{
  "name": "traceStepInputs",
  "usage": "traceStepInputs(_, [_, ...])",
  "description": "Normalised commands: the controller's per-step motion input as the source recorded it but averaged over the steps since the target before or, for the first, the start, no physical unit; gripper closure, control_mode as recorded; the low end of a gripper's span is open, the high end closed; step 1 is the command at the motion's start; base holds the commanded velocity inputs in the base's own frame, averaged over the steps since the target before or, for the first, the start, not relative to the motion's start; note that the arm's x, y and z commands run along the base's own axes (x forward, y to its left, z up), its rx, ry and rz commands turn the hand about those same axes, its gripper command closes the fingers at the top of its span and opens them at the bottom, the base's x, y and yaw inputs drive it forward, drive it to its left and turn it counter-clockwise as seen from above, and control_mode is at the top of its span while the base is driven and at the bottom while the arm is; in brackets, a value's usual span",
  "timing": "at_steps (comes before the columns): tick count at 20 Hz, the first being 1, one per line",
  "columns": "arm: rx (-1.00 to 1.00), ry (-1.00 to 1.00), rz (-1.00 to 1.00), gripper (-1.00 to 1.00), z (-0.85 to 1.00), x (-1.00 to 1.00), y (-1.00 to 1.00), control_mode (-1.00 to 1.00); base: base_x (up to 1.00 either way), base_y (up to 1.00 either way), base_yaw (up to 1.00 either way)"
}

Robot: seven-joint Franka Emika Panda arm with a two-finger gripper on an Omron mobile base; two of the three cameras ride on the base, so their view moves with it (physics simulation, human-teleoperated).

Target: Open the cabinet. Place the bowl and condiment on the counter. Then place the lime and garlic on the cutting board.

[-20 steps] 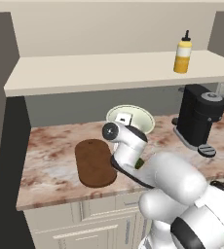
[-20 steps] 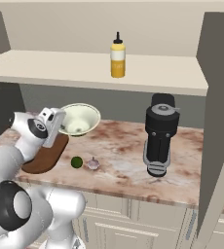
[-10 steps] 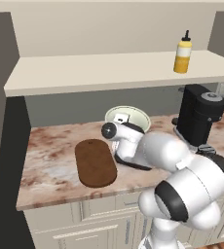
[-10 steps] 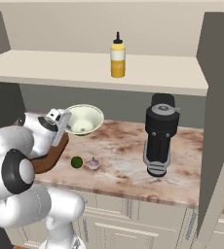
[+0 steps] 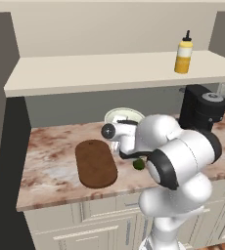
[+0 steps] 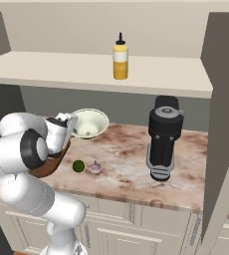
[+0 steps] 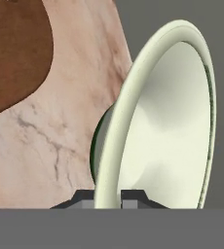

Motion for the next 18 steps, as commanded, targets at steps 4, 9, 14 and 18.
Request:
traceStepInputs(4, [0.0,0.0,0.0,1.0,-0.26,0.39,0.0,-1.0,0.0,0.0,0.0])
traceStepInputs(9, [0.0,0.0,0.0,1.0,-0.24,0.4,0.0,-1.0,0.0,0.0,0.0])
traceStepInputs(14, [0.0,0.0,0.0,1.0,-0.22,0.4,0.0,-1.0,0.0,0.0,0.0])
traceStepInputs(18, [0.0,0.01,0.0,1.0,-0.16,0.4,0.0,-1.0,0.0,0.0,0.0])
